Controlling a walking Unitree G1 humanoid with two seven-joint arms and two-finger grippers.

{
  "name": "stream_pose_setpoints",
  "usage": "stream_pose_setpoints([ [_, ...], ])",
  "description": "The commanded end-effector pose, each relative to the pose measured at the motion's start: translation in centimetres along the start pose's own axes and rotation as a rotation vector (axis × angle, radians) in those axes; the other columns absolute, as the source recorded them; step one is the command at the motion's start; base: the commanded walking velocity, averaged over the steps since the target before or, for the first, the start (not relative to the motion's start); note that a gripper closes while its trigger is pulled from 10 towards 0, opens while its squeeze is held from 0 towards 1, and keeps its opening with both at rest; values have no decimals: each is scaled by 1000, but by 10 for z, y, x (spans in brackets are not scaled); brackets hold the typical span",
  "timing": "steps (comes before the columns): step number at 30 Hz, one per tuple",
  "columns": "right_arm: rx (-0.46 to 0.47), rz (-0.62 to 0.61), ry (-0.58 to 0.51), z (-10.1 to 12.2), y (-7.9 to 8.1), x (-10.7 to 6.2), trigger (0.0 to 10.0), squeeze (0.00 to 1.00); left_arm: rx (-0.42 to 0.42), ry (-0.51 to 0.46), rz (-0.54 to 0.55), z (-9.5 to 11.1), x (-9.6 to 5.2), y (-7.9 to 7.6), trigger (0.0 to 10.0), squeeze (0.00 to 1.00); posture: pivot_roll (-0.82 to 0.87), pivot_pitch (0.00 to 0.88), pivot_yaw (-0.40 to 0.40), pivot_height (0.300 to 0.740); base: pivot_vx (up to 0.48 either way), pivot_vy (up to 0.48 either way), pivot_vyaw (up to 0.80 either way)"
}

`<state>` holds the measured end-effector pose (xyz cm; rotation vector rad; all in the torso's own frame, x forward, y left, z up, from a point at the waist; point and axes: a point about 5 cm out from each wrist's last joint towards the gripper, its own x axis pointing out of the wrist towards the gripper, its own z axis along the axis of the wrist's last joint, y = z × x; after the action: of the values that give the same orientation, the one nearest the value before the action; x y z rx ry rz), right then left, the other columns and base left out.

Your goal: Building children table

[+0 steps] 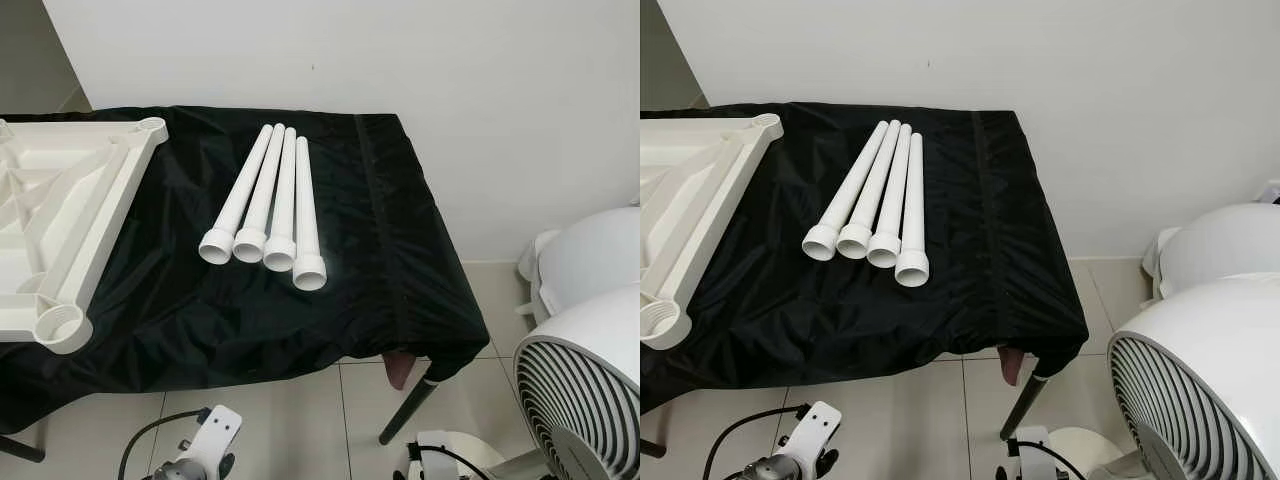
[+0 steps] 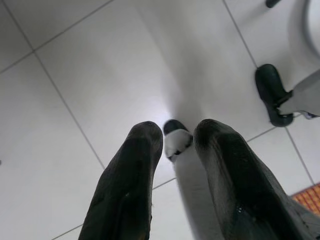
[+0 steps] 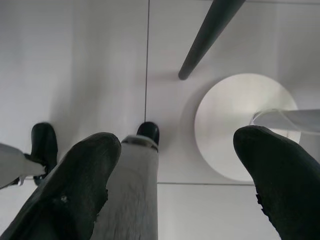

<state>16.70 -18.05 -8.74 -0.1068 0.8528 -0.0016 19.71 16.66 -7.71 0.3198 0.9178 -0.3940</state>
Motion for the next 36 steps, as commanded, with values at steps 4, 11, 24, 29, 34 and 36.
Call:
stream_pose_setpoints([
  [4, -5, 0, 38, -8, 2, -2, 10000, 0, -7, 39, 89, -8, -1, 0, 10000, 0, 16, 23, 25, 740, 0, 0, 0],
  [11, -41, 9, 73, -19, 1, -6, 10000, 0, -20, 53, 90, -10, 0, -1, 10000, 0, 20, 10, 9, 740, 0, 247, 0],
  [24, -55, 23, 87, -23, 2, -7, 10000, 0, -11, 76, 92, -15, -2, -1, 10000, 0, 20, 0, 14, 740, 0, 458, 0],
  [29, -55, 24, 91, -24, 2, -7, 10000, 0, -7, 79, 93, -16, -2, -1, 10000, 0, 20, 0, 15, 740, 0, 458, 0],
  [34, -60, 25, 98, -24, 3, -7, 10000, 0, -3, 81, 96, -16, -2, 0, 10000, 0, 18, 0, 15, 740, 0, 391, 0],
  [36, -60, 25, 101, -24, 3, -7, 10000, 0, -4, 77, 93, -16, -2, 0, 10000, 0, 17, 0, 15, 740, 0, 146, 0],
])
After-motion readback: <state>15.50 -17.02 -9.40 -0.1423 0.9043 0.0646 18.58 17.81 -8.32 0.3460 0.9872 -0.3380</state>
